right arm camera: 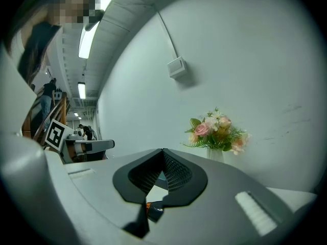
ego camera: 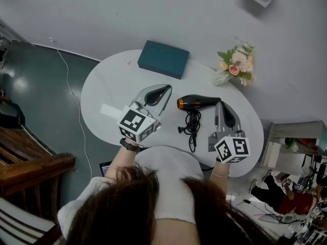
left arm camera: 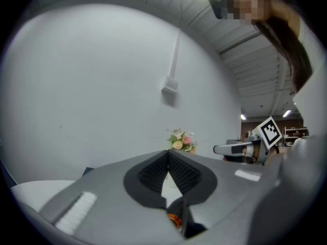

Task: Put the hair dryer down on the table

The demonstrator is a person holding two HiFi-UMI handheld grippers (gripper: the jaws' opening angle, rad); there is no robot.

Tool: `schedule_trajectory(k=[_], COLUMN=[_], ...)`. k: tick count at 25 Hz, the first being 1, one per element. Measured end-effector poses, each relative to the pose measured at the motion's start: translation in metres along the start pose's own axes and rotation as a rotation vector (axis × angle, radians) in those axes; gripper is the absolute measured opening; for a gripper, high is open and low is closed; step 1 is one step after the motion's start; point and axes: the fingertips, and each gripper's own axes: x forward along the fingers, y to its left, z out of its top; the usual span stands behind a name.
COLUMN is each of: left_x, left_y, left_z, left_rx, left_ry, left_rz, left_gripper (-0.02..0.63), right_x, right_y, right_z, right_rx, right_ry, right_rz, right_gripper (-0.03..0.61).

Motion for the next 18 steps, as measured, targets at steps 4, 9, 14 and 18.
schedule_trajectory(k=[4, 9, 14, 18], left_x=[-0.0015, -0.0019, -0.0015, -0.0019], left_y=[0.0027, 0.0008, -0.0007, -0.0027], left_z=[0.0002, 0.0005, -0.002, -0.0028], left_rx=[-0.002, -0.001, 0.001, 0.001], left_ry=[0.002, 0.003, 0.01, 0.016], left_rz=[0.0, -0.01, -0.022, -0.033], left_gripper=[0.058, 0.059, 0.058, 0.058], right_x=[0.0007, -0.0001, -0.0011, -0.0031], right_y=[0.0015, 0.0038, 0.0048, 0.0071], right_z=[-0.0056, -0.0068, -0.0092, -0.0097], right_rx=[-0.011, -0.037, -0.049, -0.042], right_ry=[0.02, 0.026, 0.039, 0.042], right_rz=[-0.013, -0.026, -0.04, -0.042], right_gripper=[0.003, 0.003, 0.003, 0.002])
